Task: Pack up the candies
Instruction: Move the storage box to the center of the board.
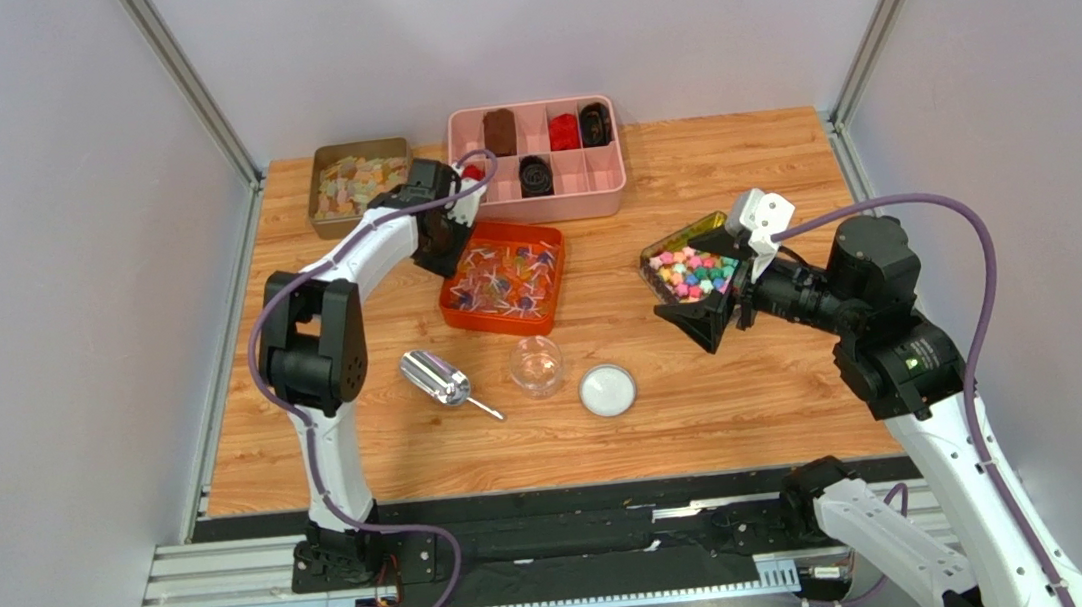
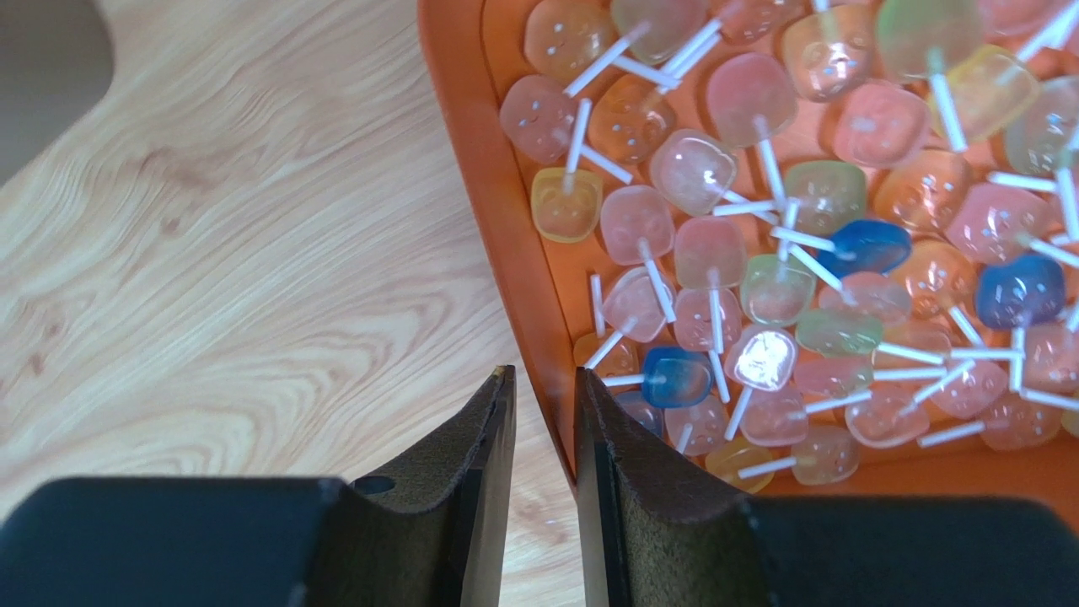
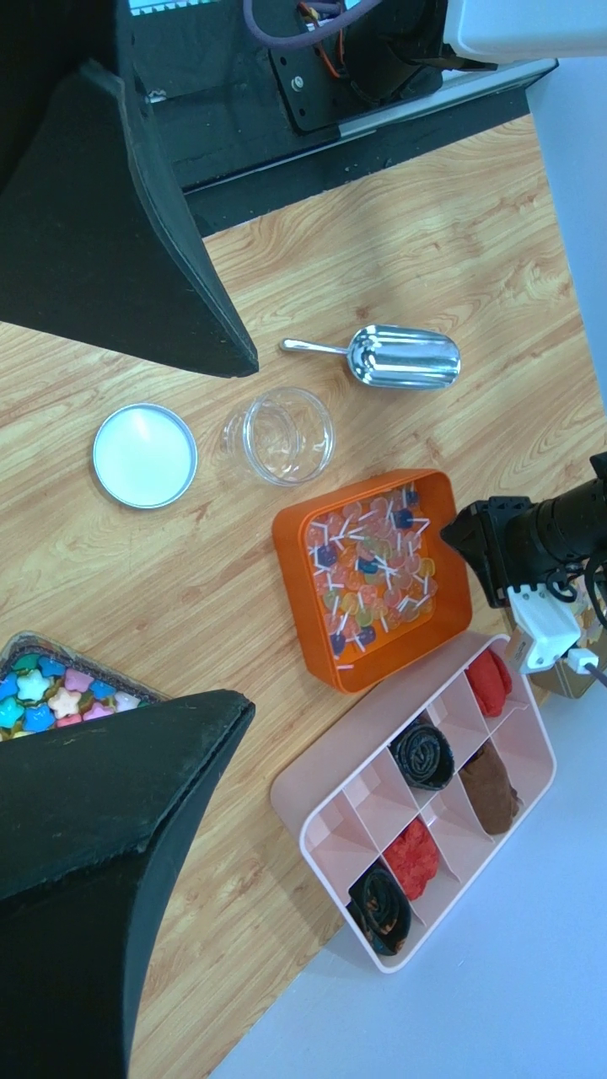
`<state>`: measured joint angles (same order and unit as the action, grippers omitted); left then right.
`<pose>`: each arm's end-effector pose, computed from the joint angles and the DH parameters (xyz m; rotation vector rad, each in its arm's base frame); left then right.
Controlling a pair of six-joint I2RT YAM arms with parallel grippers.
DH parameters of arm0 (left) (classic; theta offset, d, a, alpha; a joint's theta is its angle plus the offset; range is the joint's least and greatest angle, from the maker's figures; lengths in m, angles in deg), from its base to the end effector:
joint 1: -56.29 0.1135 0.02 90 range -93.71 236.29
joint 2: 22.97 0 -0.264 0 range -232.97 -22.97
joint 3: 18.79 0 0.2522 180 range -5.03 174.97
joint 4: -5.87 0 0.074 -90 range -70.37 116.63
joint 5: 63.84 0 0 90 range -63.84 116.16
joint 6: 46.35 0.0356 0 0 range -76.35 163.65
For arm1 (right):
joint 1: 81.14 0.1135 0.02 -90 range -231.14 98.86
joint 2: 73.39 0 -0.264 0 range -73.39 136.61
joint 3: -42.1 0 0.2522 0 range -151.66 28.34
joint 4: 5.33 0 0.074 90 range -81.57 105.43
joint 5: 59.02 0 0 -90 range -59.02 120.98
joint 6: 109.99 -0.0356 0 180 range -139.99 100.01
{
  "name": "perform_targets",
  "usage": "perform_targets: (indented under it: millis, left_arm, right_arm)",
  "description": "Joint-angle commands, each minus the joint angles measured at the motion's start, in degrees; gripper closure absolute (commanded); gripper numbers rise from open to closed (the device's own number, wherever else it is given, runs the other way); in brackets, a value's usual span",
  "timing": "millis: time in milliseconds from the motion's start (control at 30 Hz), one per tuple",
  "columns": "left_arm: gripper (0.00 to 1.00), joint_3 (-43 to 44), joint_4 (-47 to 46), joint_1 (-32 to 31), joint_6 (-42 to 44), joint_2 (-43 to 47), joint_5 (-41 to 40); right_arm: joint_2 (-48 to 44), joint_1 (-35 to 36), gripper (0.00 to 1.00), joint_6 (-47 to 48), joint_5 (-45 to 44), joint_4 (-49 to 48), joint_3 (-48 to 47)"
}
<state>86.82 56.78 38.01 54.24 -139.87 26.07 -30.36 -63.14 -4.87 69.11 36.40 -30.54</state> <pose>0.4158 -0.1373 0.2026 0.6619 2.5733 -0.0420 0.1321 0.0660 0.3968 -0.9468 1.5057 0.6266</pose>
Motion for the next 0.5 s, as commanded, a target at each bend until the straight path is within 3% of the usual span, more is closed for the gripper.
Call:
perform_targets:
  millis: [0,467]
  left_arm:
    - [0.68,-1.8,-0.1,2.4,0.3,3.5,-2.9]
    - [0.68,-5.3,-1.6,9.7,0.8,7.0,-3.5]
  right_arm:
    - [-0.4,0.3,0.00,0.6,1.2,-2.3,0.5]
    - [0.2,0.3,0.00,0.5,1.4,-2.3,0.5]
